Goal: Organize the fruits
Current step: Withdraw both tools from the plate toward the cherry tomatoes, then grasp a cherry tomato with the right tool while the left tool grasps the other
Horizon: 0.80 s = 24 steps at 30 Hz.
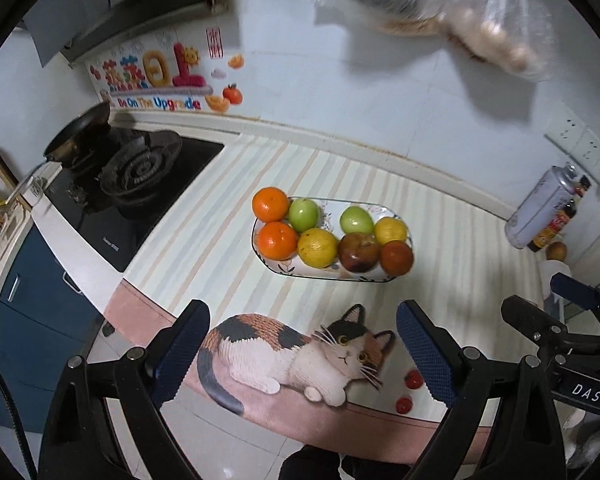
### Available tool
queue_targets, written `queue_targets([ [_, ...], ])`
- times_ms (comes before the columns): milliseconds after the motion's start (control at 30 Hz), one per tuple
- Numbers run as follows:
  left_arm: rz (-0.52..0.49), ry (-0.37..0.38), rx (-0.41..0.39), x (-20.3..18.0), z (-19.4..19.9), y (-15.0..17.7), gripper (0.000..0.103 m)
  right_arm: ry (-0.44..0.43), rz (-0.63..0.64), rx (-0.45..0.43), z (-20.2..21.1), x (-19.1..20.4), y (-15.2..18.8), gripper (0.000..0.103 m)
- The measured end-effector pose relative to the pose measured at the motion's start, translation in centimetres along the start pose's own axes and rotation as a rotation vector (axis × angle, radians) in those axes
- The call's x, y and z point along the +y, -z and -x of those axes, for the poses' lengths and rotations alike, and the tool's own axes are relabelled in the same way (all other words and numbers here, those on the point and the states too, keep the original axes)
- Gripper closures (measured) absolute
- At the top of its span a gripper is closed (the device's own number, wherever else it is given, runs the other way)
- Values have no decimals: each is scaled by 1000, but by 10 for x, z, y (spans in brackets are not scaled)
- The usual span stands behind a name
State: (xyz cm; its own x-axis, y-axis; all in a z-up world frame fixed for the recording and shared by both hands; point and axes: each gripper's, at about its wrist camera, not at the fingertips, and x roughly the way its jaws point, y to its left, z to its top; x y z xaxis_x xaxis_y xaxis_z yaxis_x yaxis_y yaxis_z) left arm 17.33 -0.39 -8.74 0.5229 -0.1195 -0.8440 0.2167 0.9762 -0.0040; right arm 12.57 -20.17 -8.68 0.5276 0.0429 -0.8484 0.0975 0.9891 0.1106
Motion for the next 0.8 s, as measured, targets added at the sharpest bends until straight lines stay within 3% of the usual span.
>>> queue_targets([
  [467,37,8,-131,-18,81,20,7,-39,24,-126,98,-6,15,9],
  [800,68,-7,-118,-20,83,28,7,-87,11,-134,103,-9,15,9],
])
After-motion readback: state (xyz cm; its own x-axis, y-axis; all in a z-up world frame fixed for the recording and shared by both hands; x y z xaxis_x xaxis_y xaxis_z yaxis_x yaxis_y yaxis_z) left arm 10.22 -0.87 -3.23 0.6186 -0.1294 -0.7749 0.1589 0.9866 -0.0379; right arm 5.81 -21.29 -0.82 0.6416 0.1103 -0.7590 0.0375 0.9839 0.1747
